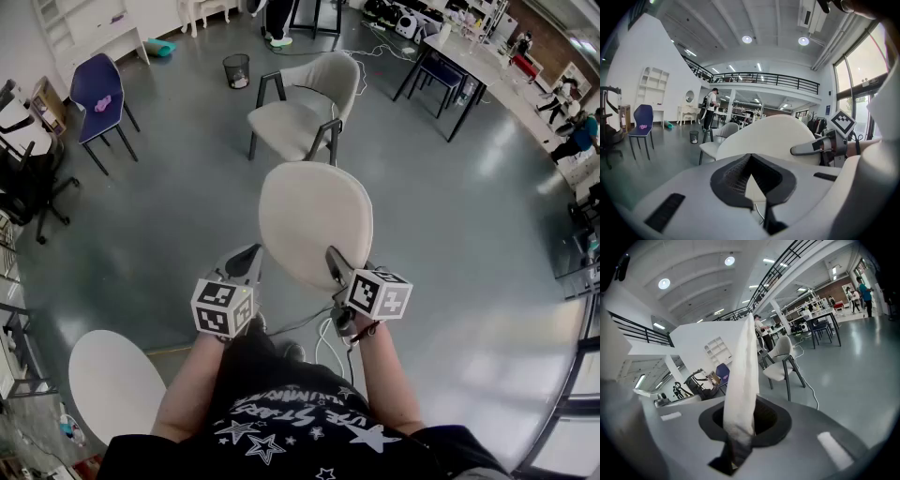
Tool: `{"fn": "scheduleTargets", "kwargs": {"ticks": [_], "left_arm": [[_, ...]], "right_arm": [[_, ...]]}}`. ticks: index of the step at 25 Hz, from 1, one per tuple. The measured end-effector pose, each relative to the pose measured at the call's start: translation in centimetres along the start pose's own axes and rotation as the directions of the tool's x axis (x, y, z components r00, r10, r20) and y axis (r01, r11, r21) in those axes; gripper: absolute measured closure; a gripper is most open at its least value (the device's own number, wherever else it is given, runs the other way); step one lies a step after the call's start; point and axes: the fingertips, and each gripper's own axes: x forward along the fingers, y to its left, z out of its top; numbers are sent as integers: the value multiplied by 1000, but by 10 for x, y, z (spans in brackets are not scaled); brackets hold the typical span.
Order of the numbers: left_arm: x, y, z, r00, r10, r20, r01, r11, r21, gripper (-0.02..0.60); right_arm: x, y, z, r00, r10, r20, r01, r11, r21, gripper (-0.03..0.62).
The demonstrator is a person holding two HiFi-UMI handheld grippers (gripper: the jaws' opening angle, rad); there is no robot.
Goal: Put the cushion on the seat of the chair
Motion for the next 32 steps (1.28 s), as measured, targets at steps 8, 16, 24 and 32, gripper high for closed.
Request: {"fn": "scheduleTargets", "kwargs": {"ticks": [8,16,24,32], "left_arm": [[-6,-14,-2,1000,5,10,-5,1000,1,574],[-10,-16,-4,1000,19,12,-19,1000,-4,574],[-8,-20,-5,999,29,12,-29,1000,1,574],[17,-2,-16,1000,19,-14,-19,999,-26,574]], "right_arm": [[-15,-1,-5,1000,9,-3,-9,1000,-27,540],[-19,0,-7,1000,17,-10,-18,999,-47,540],[-25,-9,-10,999,35,-3,-35,998,-57,539],[-8,-26,-10,1000,5,-27,-6,999,-37,539]]}}
